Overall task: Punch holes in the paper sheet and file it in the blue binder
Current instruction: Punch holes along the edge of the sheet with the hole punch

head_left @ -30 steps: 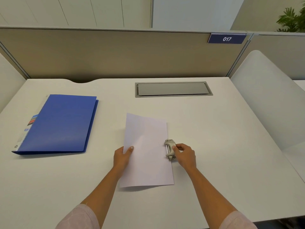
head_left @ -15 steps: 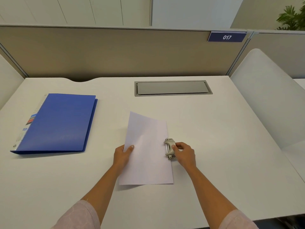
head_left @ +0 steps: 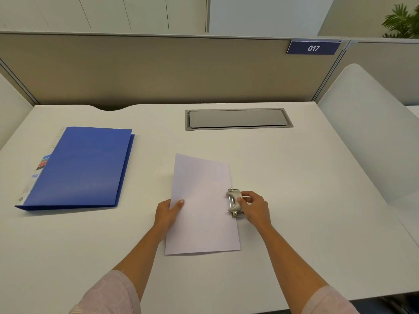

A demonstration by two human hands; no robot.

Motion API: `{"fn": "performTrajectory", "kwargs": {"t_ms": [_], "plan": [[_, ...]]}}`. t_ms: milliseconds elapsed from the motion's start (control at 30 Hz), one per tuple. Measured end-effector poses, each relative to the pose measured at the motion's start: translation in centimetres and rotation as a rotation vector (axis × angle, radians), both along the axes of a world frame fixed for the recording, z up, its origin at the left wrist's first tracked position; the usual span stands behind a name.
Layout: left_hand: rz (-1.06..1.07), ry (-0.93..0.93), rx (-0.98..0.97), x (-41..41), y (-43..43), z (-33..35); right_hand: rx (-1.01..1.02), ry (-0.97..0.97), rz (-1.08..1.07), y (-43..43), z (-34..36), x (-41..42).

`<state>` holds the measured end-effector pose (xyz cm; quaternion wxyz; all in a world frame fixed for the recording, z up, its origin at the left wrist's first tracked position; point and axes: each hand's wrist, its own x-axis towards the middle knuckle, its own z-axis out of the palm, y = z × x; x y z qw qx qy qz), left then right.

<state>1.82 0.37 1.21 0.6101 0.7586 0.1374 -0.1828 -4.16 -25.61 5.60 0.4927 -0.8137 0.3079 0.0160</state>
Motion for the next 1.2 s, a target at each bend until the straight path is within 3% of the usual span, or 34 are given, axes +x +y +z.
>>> {"fn": "performTrajectory", "kwargs": {"t_ms": [367,767,1200], "plan": [[-0.008,-0.004,-0.002,0.1,-0.1,0.1,0.034,0.034,-0.038,-0.5,-1.0,0.5],[-0.016,0.007,-0.021,0.1,-0.2,0.4,0.232,0.154,-0.091,-2.0,0.0,1.7],[-0.026,0.034,-0.029,0.1,0.0,0.3,0.21,0.139,-0.09,-1.8,-0.3,1.6]]}}
